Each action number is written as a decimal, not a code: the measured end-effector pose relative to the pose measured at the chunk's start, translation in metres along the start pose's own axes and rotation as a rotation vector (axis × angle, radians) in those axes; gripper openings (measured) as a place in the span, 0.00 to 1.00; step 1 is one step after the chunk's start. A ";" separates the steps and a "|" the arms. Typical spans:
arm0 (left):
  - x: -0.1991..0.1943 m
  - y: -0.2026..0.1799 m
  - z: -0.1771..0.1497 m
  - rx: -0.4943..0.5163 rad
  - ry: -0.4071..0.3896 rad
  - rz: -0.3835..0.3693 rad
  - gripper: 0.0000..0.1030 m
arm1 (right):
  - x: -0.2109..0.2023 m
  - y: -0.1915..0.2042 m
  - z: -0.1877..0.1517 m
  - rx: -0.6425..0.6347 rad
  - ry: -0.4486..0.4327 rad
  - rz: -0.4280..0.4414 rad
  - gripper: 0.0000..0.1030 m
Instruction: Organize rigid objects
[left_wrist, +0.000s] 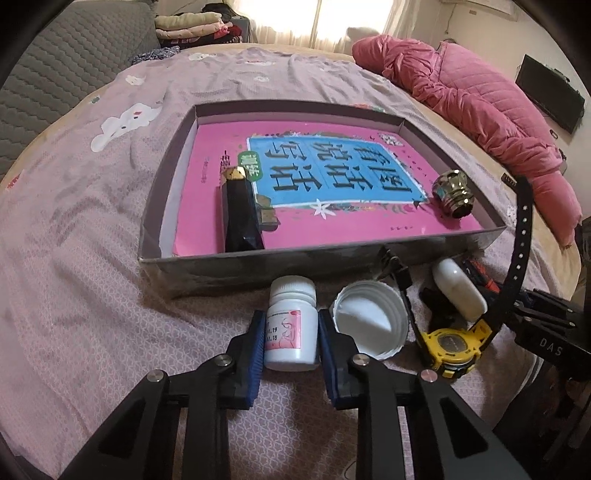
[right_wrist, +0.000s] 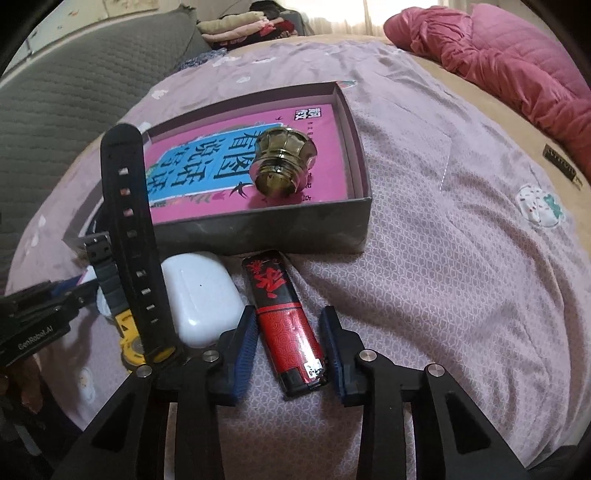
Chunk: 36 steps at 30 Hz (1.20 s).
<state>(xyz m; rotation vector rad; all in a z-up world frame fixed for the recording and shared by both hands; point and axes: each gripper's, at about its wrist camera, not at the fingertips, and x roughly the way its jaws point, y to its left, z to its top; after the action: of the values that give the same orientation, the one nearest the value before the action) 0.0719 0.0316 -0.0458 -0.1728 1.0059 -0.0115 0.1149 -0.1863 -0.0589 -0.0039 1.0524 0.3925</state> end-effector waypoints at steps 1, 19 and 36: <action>-0.002 0.000 0.000 -0.003 -0.006 -0.003 0.26 | -0.002 0.000 0.000 0.009 -0.005 0.010 0.32; -0.030 0.003 -0.001 -0.027 -0.089 -0.041 0.26 | -0.025 -0.009 -0.002 0.085 -0.077 0.156 0.21; -0.044 0.011 0.001 -0.066 -0.140 -0.066 0.26 | -0.027 -0.015 -0.001 0.121 -0.080 0.179 0.21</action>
<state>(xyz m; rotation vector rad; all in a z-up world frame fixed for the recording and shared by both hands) 0.0485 0.0464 -0.0101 -0.2635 0.8609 -0.0264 0.1070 -0.2090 -0.0392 0.2136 0.9990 0.4858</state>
